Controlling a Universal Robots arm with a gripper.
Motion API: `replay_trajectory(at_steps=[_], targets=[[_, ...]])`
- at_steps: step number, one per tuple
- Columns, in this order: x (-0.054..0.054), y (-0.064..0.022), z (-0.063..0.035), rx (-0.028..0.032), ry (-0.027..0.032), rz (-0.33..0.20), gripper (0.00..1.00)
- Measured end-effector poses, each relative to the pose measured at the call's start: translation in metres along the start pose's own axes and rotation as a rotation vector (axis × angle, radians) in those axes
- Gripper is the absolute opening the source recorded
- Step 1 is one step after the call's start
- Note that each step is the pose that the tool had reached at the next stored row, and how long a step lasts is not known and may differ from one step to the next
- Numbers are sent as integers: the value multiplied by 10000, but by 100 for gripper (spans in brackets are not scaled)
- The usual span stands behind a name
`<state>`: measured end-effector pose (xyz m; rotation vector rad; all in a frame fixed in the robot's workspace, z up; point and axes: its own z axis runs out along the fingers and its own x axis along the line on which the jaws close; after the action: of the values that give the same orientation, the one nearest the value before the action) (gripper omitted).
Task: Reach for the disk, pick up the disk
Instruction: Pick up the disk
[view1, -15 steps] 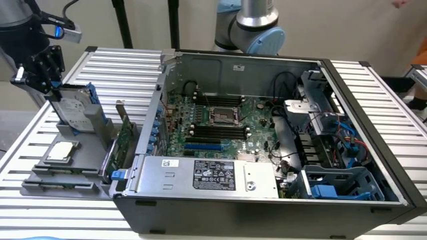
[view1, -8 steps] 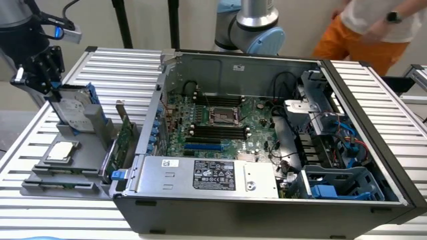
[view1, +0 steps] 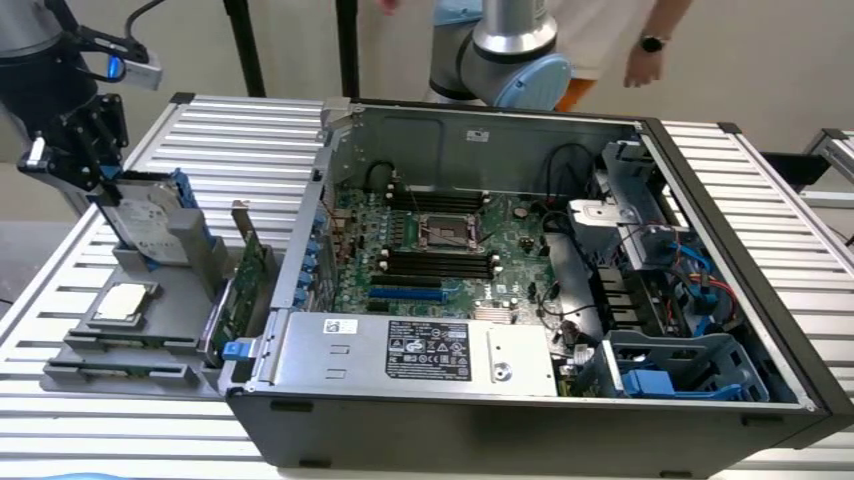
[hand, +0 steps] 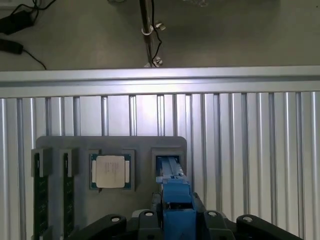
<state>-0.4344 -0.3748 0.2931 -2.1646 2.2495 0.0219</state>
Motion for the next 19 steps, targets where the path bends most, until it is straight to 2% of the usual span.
replay_trajectory(at_steps=[4, 11, 19], targets=[[3, 0, 0, 0, -4, 13, 33], [30, -1, -1, -1, -82, 14, 33], [30, -1, -1, -1, -85, 13, 33]])
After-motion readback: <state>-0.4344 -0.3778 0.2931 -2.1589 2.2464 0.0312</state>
